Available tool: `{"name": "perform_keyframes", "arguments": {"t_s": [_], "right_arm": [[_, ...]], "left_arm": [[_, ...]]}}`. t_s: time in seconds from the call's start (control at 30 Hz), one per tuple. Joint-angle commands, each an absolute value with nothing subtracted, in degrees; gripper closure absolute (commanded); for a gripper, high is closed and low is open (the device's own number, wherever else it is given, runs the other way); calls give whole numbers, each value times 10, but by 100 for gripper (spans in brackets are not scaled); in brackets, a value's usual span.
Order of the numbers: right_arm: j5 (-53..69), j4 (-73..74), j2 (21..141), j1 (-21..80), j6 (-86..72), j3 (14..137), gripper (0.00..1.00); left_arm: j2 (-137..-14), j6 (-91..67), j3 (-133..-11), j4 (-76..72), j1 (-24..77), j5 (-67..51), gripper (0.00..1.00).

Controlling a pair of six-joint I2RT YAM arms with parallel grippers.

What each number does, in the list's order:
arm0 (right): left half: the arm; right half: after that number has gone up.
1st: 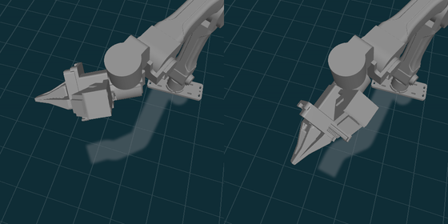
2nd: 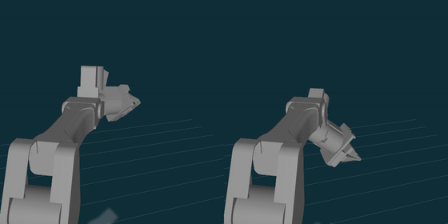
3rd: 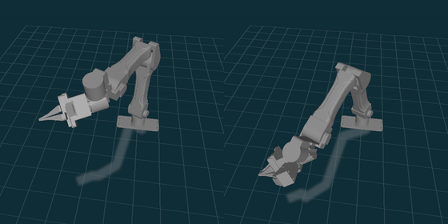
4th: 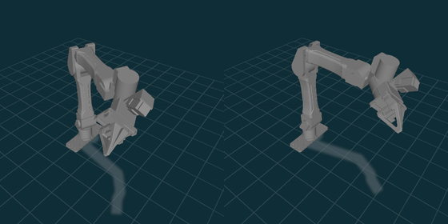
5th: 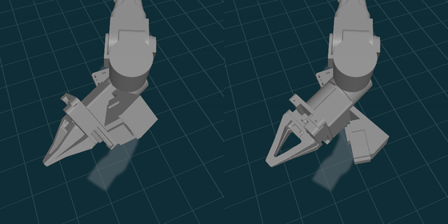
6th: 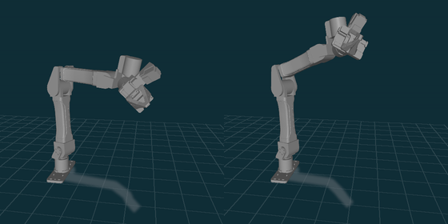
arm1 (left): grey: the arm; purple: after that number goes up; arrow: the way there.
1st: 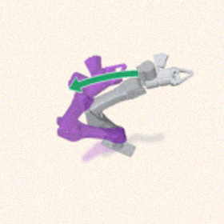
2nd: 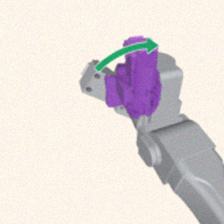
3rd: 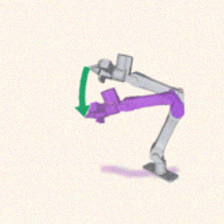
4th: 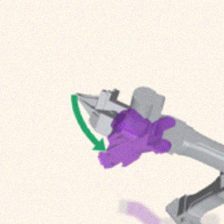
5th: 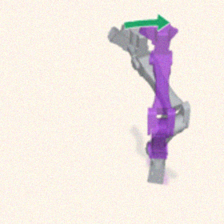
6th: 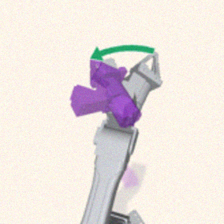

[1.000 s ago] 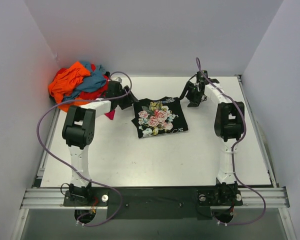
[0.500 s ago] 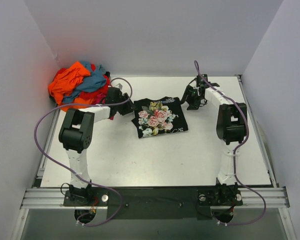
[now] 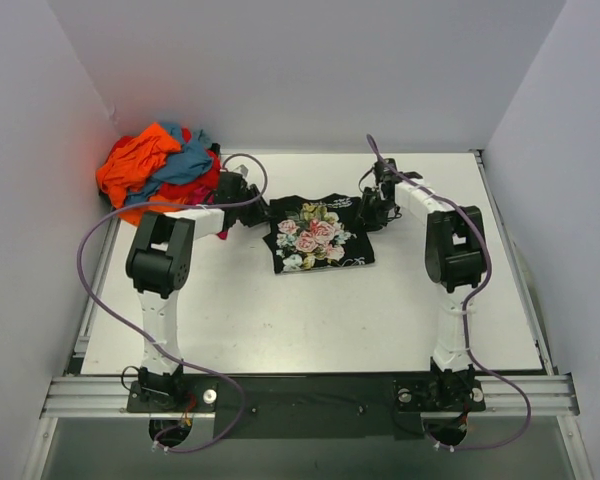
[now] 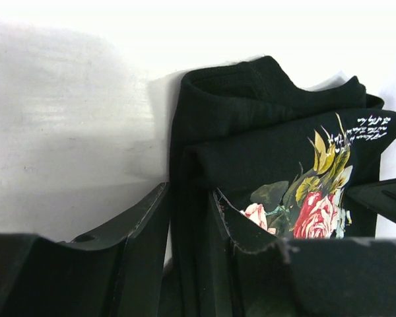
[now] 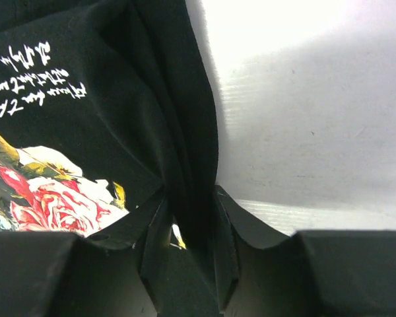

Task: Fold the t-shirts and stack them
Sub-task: Put the neatly folded tshirt into the corner of the board with the right arm

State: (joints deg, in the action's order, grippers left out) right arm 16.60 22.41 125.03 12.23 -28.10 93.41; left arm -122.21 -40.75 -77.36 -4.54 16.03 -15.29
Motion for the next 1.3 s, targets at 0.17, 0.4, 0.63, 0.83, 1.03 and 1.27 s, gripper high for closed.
{"name": "perform_keyframes", "arguments": {"t_s": [0.17, 0.4, 0.63, 0.83, 1.03, 1.27], "right_arm": [[113, 300, 1226, 100, -271, 953, 98], [77, 337, 1194, 41, -243, 942, 100], [22, 411, 1174, -100, -191, 976, 100], [-77, 487, 1220, -168, -172, 1069, 61], [-208, 557, 1241, -171, -178, 1211, 44], [-193, 502, 1110, -81, -189, 1088, 42]], "left_arm": [[-1238, -403, -782, -81, 165, -172, 60], [-1154, -434, -718, -135, 192, -169, 46], [-1019, -469, -577, -137, 294, -116, 46], [-962, -493, -494, -150, 327, -147, 46], [-907, -464, -497, -98, 327, -135, 46], [-819, -416, -518, -9, 325, -93, 45]]}}
